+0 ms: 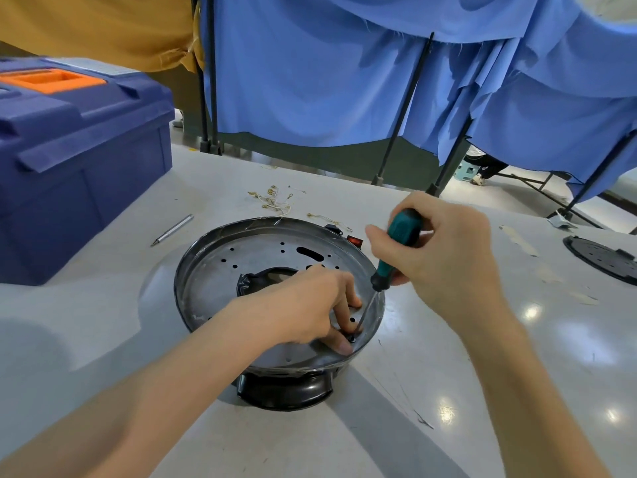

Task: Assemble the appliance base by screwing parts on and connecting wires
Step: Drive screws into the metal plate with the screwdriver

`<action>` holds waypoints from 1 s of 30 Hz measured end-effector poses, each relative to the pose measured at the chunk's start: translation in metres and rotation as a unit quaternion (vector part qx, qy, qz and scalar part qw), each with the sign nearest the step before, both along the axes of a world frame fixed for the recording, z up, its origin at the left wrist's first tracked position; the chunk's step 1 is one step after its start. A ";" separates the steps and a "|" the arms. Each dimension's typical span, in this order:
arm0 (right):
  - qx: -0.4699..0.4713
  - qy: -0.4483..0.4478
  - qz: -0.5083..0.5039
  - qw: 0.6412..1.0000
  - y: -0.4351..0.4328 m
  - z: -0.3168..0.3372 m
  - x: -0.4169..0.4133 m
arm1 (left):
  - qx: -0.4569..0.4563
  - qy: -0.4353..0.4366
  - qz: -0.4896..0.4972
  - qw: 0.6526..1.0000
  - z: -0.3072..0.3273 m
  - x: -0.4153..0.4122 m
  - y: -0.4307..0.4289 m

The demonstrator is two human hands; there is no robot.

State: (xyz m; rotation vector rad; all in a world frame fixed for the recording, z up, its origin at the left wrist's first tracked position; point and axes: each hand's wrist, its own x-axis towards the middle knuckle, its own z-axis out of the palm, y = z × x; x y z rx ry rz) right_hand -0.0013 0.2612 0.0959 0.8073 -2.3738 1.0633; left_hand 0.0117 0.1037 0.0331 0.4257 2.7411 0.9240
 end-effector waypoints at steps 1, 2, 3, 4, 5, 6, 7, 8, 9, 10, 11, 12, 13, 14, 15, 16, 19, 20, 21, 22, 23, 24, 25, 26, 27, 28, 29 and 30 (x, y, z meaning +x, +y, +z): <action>-0.007 0.026 -0.025 0.999 -0.003 -0.004 0.001 | 0.000 -0.001 0.003 1.000 0.000 0.000 0.000; -0.002 0.052 -0.047 0.998 -0.007 -0.007 0.003 | 0.005 -0.006 0.008 1.000 -0.001 0.000 0.000; 0.009 0.072 -0.058 0.996 -0.009 -0.009 0.004 | 0.014 -0.015 0.014 1.000 -0.001 0.000 0.000; 0.013 0.078 -0.051 0.996 -0.010 -0.010 0.005 | 0.024 -0.027 0.019 0.999 -0.001 0.000 0.000; 0.001 0.058 -0.021 0.998 -0.011 -0.012 0.005 | 0.032 -0.037 0.021 0.999 0.000 0.000 0.000; -0.015 0.013 0.025 0.999 -0.011 -0.012 0.005 | 0.037 -0.040 0.022 0.998 0.000 0.000 0.000; -0.025 -0.026 0.063 0.997 -0.012 -0.011 0.006 | 0.038 -0.041 0.020 0.998 0.000 0.000 0.000; -0.024 -0.052 0.095 0.994 -0.012 -0.010 0.007 | 0.039 -0.040 0.019 0.998 0.000 0.001 0.000; -0.012 -0.065 0.111 0.992 -0.010 -0.009 0.007 | 0.040 -0.041 0.016 0.998 -0.001 0.000 -0.001; -0.001 -0.073 0.119 0.990 -0.007 -0.007 0.007 | 0.039 -0.043 0.014 0.998 -0.001 0.000 -0.001; 0.024 -0.081 0.119 0.989 -0.002 -0.003 0.006 | 0.038 -0.045 0.015 0.998 -0.001 0.000 -0.001; 0.058 -0.095 0.114 0.987 0.005 0.002 0.004 | 0.037 -0.049 0.021 0.998 -0.002 0.000 -0.001; 0.100 -0.115 0.115 0.982 0.012 0.006 0.003 | 0.042 -0.054 0.026 0.997 -0.003 -0.001 -0.001; 0.132 -0.133 0.123 0.975 0.017 0.009 0.002 | 0.055 -0.061 0.033 0.996 -0.004 -0.002 -0.001; 0.149 -0.143 0.131 0.970 0.021 0.010 0.002 | 0.070 -0.069 0.040 0.994 -0.005 -0.002 -0.001; 0.146 -0.143 0.134 0.970 0.022 0.011 0.002 | 0.077 -0.073 0.041 0.993 -0.007 -0.003 -0.001; 0.071 -0.095 0.086 0.989 0.014 0.007 0.002 | 0.045 -0.034 -0.001 0.998 -0.006 -0.002 -0.004; 0.050 -0.062 0.055 0.995 0.010 0.005 0.003 | 0.039 -0.018 -0.011 0.999 -0.005 -0.002 -0.005; 0.040 -0.024 0.021 0.999 0.006 0.003 0.003 | 0.034 -0.010 -0.018 0.999 -0.005 -0.001 -0.005; 0.033 0.008 -0.009 0.999 0.004 0.001 0.004 | 0.030 -0.005 -0.022 0.999 -0.005 -0.001 -0.005; 0.029 0.027 -0.028 0.999 0.002 -0.001 0.005 | 0.025 -0.001 -0.024 0.999 -0.005 -0.002 -0.005; 0.030 0.035 -0.037 0.998 0.000 -0.001 0.006 | 0.024 0.002 -0.021 0.999 -0.006 -0.002 -0.005; 0.035 0.034 -0.040 0.998 -0.002 -0.002 0.006 | 0.027 -0.001 -0.015 1.000 -0.006 -0.002 -0.005; 0.047 0.025 -0.042 0.998 -0.003 -0.001 0.007 | 0.032 -0.009 -0.007 0.999 -0.006 -0.002 -0.005; 0.064 0.009 -0.039 0.997 -0.003 -0.001 0.006 | 0.040 -0.016 0.002 0.999 -0.005 -0.003 -0.004; 0.086 -0.017 -0.026 0.996 0.000 0.000 0.004 | 0.049 -0.024 0.012 0.998 -0.005 -0.003 -0.004; 0.104 -0.051 -0.002 0.993 0.003 0.002 0.003 | 0.057 -0.034 0.021 0.998 -0.006 -0.004 -0.003; 0.106 -0.095 0.038 0.989 0.006 0.004 0.001 | 0.064 -0.043 0.025 0.997 -0.006 -0.004 -0.003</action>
